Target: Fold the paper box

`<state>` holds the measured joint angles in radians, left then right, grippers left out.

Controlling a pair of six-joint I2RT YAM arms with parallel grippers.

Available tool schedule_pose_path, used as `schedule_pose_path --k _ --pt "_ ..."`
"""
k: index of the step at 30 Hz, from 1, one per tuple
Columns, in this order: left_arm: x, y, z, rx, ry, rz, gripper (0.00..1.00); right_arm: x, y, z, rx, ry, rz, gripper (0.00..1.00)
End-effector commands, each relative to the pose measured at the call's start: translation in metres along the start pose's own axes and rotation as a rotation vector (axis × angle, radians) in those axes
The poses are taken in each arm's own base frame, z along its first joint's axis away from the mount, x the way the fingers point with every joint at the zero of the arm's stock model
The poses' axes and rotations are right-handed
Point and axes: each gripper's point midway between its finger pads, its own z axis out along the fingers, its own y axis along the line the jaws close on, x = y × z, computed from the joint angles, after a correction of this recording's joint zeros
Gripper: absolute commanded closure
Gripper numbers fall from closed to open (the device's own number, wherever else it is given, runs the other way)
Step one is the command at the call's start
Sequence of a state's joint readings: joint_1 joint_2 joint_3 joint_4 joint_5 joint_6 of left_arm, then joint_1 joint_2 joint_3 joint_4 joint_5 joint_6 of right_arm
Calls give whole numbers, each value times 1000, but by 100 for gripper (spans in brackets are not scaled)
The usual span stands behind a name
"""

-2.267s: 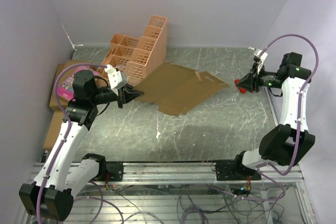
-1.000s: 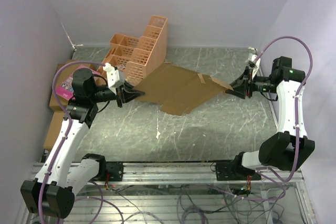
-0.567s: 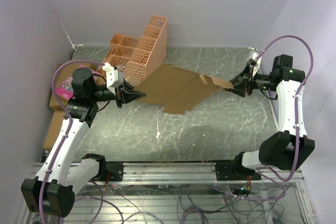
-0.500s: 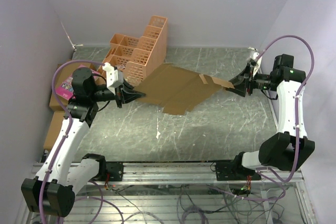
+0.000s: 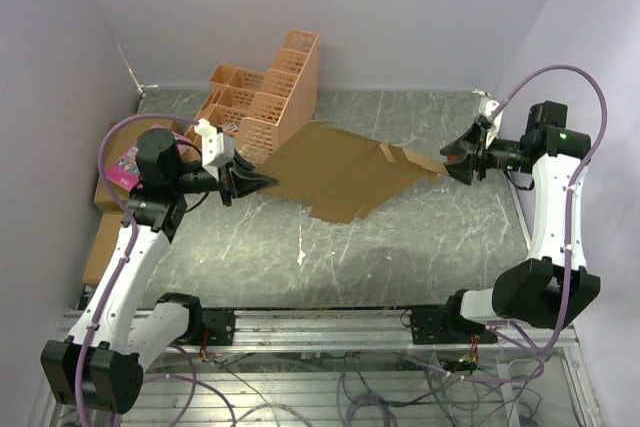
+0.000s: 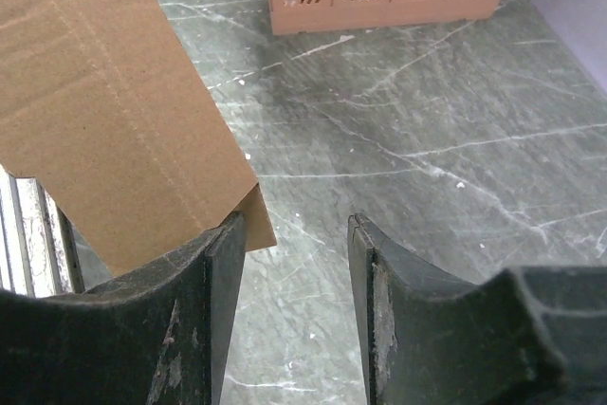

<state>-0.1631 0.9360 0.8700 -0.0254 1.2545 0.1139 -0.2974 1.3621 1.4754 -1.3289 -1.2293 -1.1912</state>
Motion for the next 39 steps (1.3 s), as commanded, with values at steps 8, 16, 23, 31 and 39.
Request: schedule_pose_path --k 8,16,23,31,39 --pt "-16 -3 -1 46 -30 56 93 5 14 5 -45 -40 17 51" --pt "-16 -3 -1 58 -30 56 93 3 15 12 -77 -64 -11 51" --pt "-16 1 -1 47 -23 59 93 5 17 15 -89 -67 -47 56" --pt "-18 5 -1 60 -23 40 93 4 6 13 -76 -68 -26 57" --pt "-22 9 0 94 -5 22 93 -6 0 10 -62 -78 -93 53"
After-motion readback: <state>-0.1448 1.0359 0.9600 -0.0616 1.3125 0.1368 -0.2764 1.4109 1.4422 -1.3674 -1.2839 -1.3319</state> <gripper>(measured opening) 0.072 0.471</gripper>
